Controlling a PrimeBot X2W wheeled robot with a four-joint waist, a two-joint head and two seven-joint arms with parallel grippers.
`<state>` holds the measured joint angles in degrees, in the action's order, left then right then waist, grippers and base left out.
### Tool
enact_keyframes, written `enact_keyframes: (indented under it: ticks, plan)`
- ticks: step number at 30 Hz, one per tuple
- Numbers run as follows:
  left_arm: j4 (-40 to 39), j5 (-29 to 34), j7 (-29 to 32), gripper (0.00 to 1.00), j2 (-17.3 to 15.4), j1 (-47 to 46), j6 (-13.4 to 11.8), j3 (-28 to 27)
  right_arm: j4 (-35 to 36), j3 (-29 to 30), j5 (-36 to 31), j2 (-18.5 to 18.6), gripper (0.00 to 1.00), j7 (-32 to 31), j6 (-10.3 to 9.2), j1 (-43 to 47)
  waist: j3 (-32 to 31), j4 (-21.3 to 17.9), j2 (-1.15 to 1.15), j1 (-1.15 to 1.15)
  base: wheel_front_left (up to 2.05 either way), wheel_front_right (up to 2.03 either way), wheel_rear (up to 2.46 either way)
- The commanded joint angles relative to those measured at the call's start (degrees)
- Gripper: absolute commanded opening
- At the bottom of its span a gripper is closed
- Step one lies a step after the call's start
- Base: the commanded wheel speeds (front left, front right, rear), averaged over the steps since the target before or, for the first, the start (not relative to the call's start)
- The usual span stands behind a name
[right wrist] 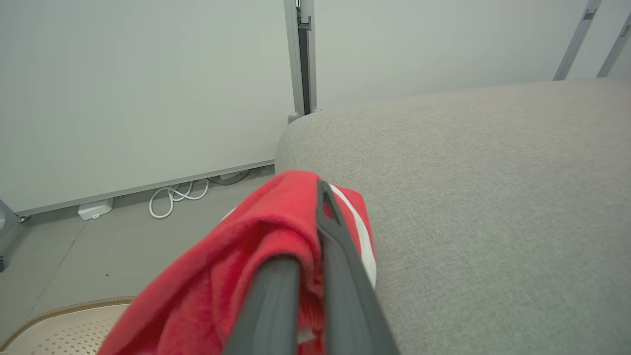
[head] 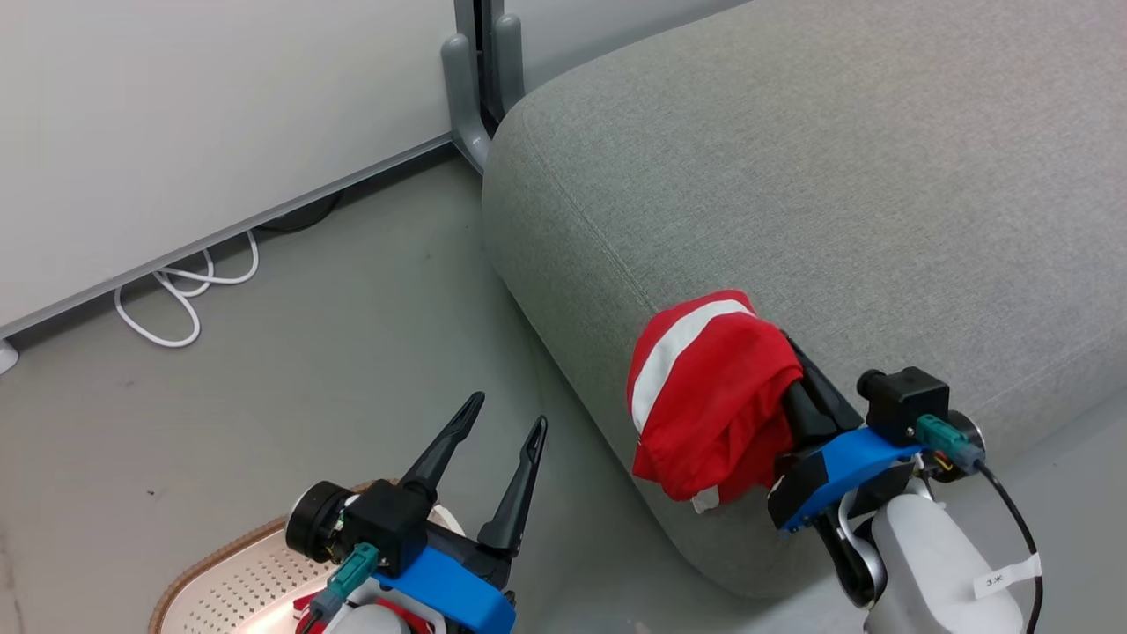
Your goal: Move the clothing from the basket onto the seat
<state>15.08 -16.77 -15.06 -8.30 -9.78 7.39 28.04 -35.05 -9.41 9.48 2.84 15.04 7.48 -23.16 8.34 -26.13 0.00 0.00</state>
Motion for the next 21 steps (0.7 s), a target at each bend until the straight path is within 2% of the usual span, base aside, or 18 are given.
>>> enact_keyframes:
  ticks: [1, 8, 13, 21]
  plan:
    - [-0.28, 0.24, -0.17, 1.0, -0.39, -1.07, 0.09, -0.18, 0.53, 0.32, 0.26, 0.1, 0.0, 0.21, 0.03, -1.44, 0.75, 0.4, 0.0, 0.0, 0.0, 0.0, 0.0]
    - [-2.11, 1.24, -0.17, 1.0, -1.88, -2.71, 0.09, 0.84, 1.2, 3.7, 0.58, 0.09, 0.0, 0.21, 0.03, -7.55, 4.83, 1.68, 0.0, 0.0, 0.0, 0.0, 0.0]
    - [-3.74, 1.84, -0.17, 1.0, -3.3, -4.74, 0.09, 2.39, 0.35, 8.13, -0.78, 0.06, 0.0, 0.21, 0.03, -13.63, 9.04, 3.6, 0.0, 0.0, 0.0, 0.0, 0.0]
    - [-8.17, 2.04, -0.17, 1.0, -6.81, -8.49, 0.09, 5.72, 2.38, 19.07, -6.56, 0.76, 0.0, -0.81, 0.03, -24.61, 17.67, 7.33, 0.0, 0.0, 0.0, 0.0, 0.0]
